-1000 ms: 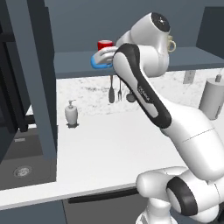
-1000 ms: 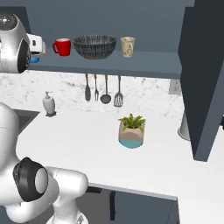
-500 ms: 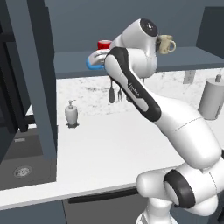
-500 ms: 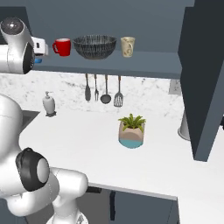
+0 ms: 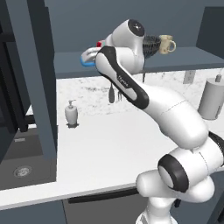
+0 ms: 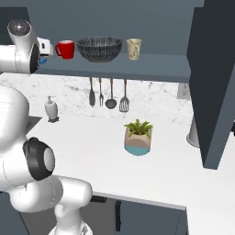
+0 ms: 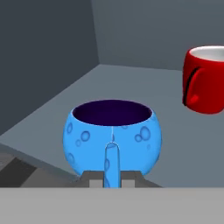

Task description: Gather all objects into one cabinet and sort the glasses and bowls to opposite sides.

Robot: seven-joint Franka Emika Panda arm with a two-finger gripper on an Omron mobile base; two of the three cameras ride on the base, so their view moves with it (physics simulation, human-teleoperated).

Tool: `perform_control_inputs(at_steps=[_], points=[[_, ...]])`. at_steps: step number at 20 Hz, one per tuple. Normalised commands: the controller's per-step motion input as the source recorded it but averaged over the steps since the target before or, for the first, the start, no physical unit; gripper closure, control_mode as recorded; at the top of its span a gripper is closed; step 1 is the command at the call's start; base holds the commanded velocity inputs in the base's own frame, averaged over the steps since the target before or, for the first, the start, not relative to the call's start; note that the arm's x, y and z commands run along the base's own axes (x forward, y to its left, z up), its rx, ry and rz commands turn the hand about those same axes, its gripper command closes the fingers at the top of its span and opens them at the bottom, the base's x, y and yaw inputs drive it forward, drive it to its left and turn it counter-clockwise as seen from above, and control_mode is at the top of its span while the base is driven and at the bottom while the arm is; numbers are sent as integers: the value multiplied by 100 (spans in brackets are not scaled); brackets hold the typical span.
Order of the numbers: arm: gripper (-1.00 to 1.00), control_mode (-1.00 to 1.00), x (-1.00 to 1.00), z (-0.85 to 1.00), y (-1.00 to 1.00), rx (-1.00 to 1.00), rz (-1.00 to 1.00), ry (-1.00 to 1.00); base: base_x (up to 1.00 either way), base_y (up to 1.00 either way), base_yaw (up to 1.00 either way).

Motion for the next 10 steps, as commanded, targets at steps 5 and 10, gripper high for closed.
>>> perform_control_inputs(at_steps=[5, 10], points=[[100, -100, 46, 0, 19, 0, 0, 0, 0, 0, 0], [100, -100, 40, -3, 26, 0, 0, 0, 0, 0, 0]])
